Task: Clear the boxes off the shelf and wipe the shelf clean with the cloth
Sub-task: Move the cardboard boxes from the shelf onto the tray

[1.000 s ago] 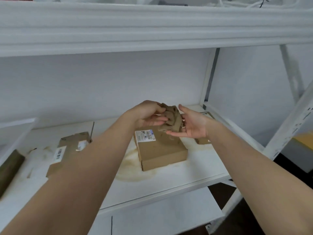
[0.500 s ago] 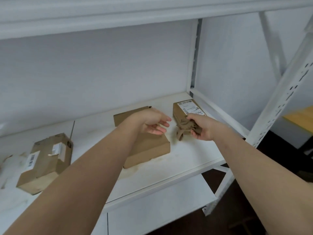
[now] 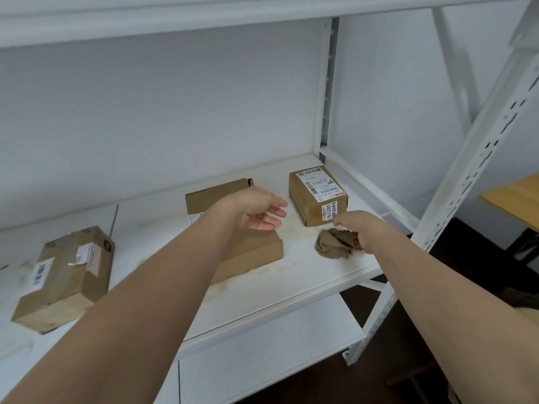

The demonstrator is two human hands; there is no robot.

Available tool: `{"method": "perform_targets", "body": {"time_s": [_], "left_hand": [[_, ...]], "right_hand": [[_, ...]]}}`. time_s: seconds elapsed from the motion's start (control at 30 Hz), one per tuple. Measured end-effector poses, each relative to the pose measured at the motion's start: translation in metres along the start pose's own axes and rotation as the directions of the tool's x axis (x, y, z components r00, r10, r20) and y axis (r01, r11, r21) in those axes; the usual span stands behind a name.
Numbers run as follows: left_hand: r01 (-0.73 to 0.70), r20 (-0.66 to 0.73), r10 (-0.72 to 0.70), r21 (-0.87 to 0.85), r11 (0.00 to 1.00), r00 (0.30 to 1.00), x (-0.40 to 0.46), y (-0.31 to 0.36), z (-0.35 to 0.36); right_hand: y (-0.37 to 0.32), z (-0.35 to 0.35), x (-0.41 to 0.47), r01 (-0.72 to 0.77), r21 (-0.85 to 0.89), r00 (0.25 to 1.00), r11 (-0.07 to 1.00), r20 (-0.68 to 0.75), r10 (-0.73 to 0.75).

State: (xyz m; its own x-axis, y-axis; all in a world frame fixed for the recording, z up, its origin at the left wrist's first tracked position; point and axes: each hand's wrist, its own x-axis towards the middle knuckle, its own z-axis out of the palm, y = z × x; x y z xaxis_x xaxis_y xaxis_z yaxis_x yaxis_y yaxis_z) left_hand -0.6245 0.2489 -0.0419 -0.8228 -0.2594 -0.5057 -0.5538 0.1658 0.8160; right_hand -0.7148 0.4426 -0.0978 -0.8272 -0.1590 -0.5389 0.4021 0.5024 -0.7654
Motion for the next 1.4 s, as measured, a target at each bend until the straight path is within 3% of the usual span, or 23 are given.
{"method": "perform_targets", "body": {"time_s": [0.23,0.5,0.73,0.87,1.27,1.4], "left_hand": [[0.004,-0.040,-0.005,-0.028,1.000,0.999,-0.006,0.001,-0.011],[-0.005,-0.095,-0.002,-0.074,0.997,0.995,-0.016,-0.008,-0.034],[0.008,-0.119,-0.016,-0.070,0.998,0.993,-0.020,-0.025,-0.077],[-0.009,-0.111,-0.002,-0.094,0.995,0.994,-0.016,-0.018,-0.098],[-0.005,-0.097,-0.012,-0.171,0.985,0.995,0.005,-0.013,-0.089],[-0.044,-0.148,0.007,-0.248,0.968,0.989,0.017,0.003,-0.083]], "right_hand": [[-0.019,0.002,0.011,0.115,-0.009,0.986,0.993,-0.120,-0.116],[-0.042,0.031,0.000,0.222,0.042,0.973,0.974,-0.069,-0.219],[-0.053,0.069,-0.010,0.193,0.055,0.981,0.980,-0.006,-0.193],[-0.062,0.069,-0.015,0.193,0.114,0.981,0.974,-0.029,-0.191],[-0.079,0.054,0.007,0.271,0.066,0.948,0.960,-0.192,-0.254],[-0.077,0.035,0.060,0.256,-0.026,0.950,0.966,-0.179,-0.257]]}}
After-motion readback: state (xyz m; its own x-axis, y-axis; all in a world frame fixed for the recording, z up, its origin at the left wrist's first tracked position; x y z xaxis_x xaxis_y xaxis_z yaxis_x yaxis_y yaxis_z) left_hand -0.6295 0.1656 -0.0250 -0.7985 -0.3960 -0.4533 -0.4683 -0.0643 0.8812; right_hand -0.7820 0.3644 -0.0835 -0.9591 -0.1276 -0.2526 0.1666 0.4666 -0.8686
